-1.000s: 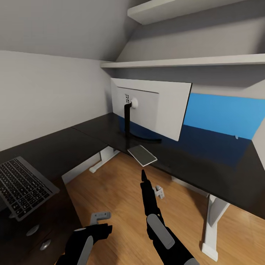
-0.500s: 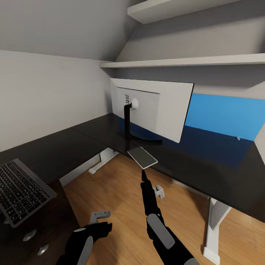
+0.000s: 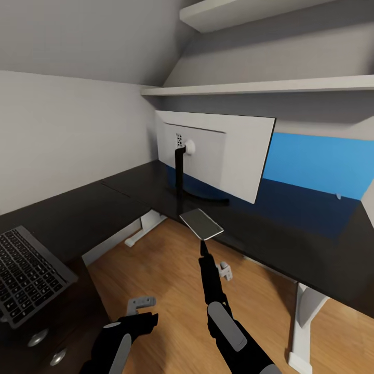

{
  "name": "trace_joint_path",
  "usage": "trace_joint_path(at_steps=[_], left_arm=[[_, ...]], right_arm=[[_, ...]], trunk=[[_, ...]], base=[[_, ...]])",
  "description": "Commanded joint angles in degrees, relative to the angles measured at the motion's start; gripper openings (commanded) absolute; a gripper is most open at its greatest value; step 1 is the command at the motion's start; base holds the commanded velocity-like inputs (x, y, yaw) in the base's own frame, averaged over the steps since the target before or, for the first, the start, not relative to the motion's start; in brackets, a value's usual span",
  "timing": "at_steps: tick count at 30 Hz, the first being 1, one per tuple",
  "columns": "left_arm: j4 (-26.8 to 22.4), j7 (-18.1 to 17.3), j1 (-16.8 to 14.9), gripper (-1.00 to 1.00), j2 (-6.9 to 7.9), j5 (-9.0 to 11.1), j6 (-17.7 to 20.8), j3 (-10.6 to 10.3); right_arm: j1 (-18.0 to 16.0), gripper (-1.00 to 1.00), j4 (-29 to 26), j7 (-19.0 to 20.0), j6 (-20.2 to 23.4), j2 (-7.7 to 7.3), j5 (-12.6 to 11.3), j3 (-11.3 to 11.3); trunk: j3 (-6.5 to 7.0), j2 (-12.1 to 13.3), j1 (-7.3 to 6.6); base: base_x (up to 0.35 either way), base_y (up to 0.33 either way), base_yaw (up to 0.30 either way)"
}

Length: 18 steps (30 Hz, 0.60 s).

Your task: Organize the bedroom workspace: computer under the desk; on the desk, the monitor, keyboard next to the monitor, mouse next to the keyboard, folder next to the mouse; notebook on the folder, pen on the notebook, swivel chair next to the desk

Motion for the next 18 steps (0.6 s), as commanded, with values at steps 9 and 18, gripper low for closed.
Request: trace_joint_path(at_steps=[9,18], left_arm=[[-0.03,0.71,-0.05,1.00,0.01,0.63,0.30,-0.05],[-0.03,0.75,-0.03,1.00,0.01,0.69,0.31,-0.05]], right_arm=[[-0.06,1.00,0.22,-0.16,-0.19,0.00,-0.60,-0.19],[-0.06,1.00,0.33,-0.26,-0.06,0.00,-0.53,-0.21]], trunk=[[-0.05,-0.02,0.01],[-0.05,-0.02,0.01]], base=[[0.035,0.000,0.000],[0.003,0.000,0.000]])
